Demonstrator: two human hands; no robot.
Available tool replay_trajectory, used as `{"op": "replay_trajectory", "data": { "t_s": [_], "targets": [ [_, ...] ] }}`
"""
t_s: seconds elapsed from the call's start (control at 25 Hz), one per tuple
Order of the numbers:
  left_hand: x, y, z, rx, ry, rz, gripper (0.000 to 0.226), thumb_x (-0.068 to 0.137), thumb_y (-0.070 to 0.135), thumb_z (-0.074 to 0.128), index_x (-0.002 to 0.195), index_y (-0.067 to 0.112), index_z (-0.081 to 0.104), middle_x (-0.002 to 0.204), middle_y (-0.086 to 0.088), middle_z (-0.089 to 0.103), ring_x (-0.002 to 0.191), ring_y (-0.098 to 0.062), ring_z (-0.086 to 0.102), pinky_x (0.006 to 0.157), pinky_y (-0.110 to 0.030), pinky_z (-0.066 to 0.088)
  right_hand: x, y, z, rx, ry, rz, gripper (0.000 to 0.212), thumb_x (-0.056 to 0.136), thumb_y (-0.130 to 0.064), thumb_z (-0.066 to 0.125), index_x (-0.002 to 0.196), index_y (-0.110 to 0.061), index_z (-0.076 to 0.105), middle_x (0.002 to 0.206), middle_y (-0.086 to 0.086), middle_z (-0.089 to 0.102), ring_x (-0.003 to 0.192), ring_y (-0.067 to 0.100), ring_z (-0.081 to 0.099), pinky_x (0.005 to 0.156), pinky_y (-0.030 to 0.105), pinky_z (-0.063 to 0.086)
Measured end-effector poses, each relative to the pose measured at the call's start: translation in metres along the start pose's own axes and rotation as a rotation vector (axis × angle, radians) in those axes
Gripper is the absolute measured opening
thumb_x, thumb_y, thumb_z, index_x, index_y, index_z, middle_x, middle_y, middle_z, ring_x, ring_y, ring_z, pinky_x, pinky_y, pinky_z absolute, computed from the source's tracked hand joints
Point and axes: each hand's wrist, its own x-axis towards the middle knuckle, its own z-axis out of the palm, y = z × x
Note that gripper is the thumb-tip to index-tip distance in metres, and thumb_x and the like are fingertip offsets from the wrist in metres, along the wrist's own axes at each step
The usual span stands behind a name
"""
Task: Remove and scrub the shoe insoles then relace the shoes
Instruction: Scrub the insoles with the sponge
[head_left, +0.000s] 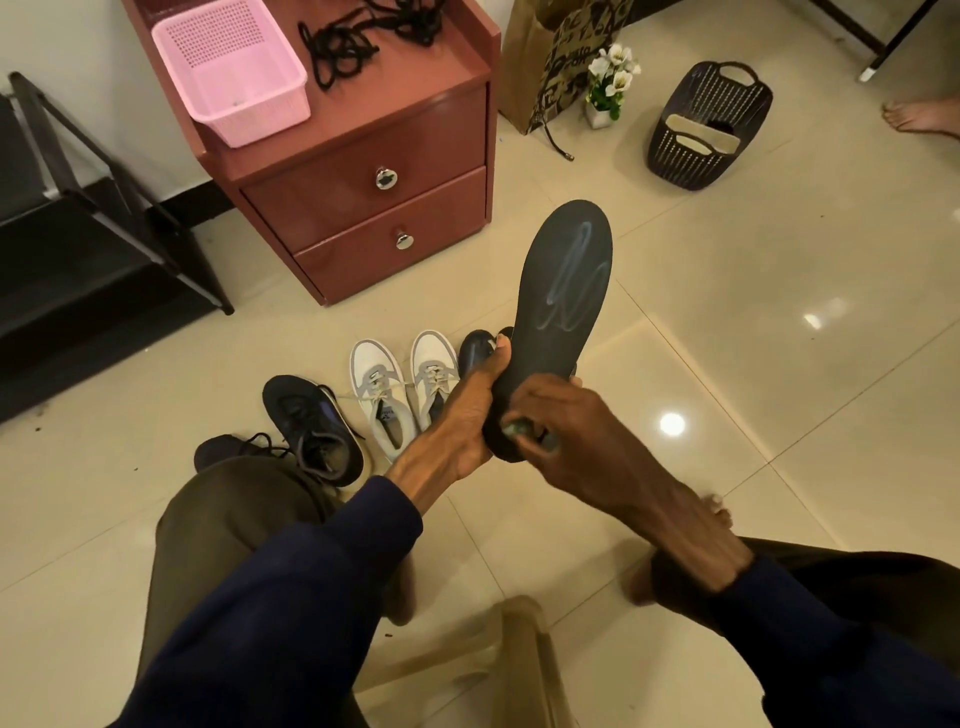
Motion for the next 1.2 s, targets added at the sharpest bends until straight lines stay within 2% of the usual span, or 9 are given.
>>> {"op": "replay_trajectory", "data": {
  "t_s": [0.08,0.2,0.28,0.44,0.64,0.84,0.96,1.04,1.2],
  "targets": [
    [0.0,-0.002,0.0,0.013,-0.005,-0.001,0.052,0.099,0.052,0.06,0.132,0.012,0.066,0.127,-0.013,0.071,0.115,-0.031,0.069,0.108,-0.047,0.049,0.001,0.004,-0.002,0.005,-0.066,-0.013,0.013,0.081,0.0,0.075,0.092,-0.008,0.073,0.092,0.004,0.066,0.082,0.015,0.058,0.073,0.031,0.052],
    [0.002,0.001,0.001,0.015,-0.031,0.018,0.046,0.101,0.052,0.053,0.117,0.015,0.075,0.117,-0.012,0.074,0.098,-0.034,0.071,0.088,-0.047,0.059,0.0,0.037,-0.016,-0.143,0.173,0.183,0.03,0.072,0.0,0.084,0.099,-0.006,0.072,0.098,0.009,0.067,0.085,0.021,0.06,0.074,0.038,0.055],
    [0.004,0.001,0.002,-0.014,-0.026,0.015,0.047,0.101,0.052,0.055,0.119,0.014,0.075,0.119,-0.011,0.073,0.103,-0.034,0.07,0.094,-0.049,0.057,0.001,0.03,-0.012,-0.164,0.246,0.198,0.029,0.076,0.002,0.082,0.103,-0.002,0.072,0.103,0.012,0.067,0.092,0.027,0.062,0.08,0.039,0.055],
    [0.004,-0.002,-0.005,0.004,-0.077,-0.017,0.064,0.1,0.057,0.054,0.143,0.011,0.058,0.131,-0.013,0.069,0.117,-0.03,0.068,0.1,-0.044,0.055,0.001,-0.003,0.0,-0.017,-0.043,-0.057,0.013,0.085,-0.001,0.074,0.098,-0.003,0.073,0.099,0.01,0.069,0.09,0.023,0.062,0.082,0.032,0.052],
    [0.005,0.0,-0.001,-0.009,-0.057,-0.031,0.054,0.098,0.056,0.056,0.124,0.01,0.07,0.115,-0.017,0.072,0.095,-0.036,0.069,0.084,-0.048,0.057,0.0,0.035,-0.02,-0.199,0.273,0.18,0.027,0.077,0.003,0.08,0.103,-0.001,0.073,0.103,0.015,0.07,0.092,0.03,0.066,0.083,0.039,0.057],
    [0.011,-0.005,-0.011,0.031,0.017,-0.007,0.058,0.091,0.055,0.07,0.134,0.017,0.066,0.129,-0.01,0.071,0.117,-0.032,0.068,0.105,-0.049,0.051,-0.001,0.005,0.0,-0.039,-0.027,-0.032,0.015,0.082,0.003,0.074,0.096,-0.003,0.073,0.097,0.01,0.068,0.089,0.023,0.062,0.081,0.033,0.053],
    [0.01,-0.006,-0.006,0.036,-0.047,-0.041,0.053,0.1,0.056,0.054,0.118,0.01,0.073,0.112,-0.016,0.073,0.094,-0.037,0.07,0.083,-0.048,0.058,-0.001,0.037,-0.016,-0.168,0.174,0.134,0.02,0.081,0.003,0.077,0.1,-0.003,0.073,0.099,0.012,0.069,0.089,0.026,0.064,0.079,0.04,0.056],
    [0.007,-0.004,0.0,0.018,-0.059,-0.057,0.052,0.102,0.054,0.051,0.106,0.01,0.078,0.105,-0.017,0.074,0.087,-0.036,0.071,0.081,-0.047,0.059,-0.001,0.039,-0.016,-0.228,0.295,0.207,0.024,0.08,0.004,0.078,0.103,-0.001,0.072,0.103,0.015,0.069,0.092,0.031,0.066,0.083,0.041,0.057],
    [0.001,-0.002,-0.002,0.006,-0.016,-0.031,0.048,0.099,0.052,0.059,0.127,0.013,0.07,0.123,-0.012,0.073,0.106,-0.029,0.073,0.087,-0.039,0.06,-0.004,-0.006,0.008,-0.018,-0.023,-0.01,0.014,0.085,0.002,0.073,0.097,-0.003,0.073,0.098,0.01,0.069,0.09,0.024,0.063,0.082,0.033,0.053]
  ]
}}
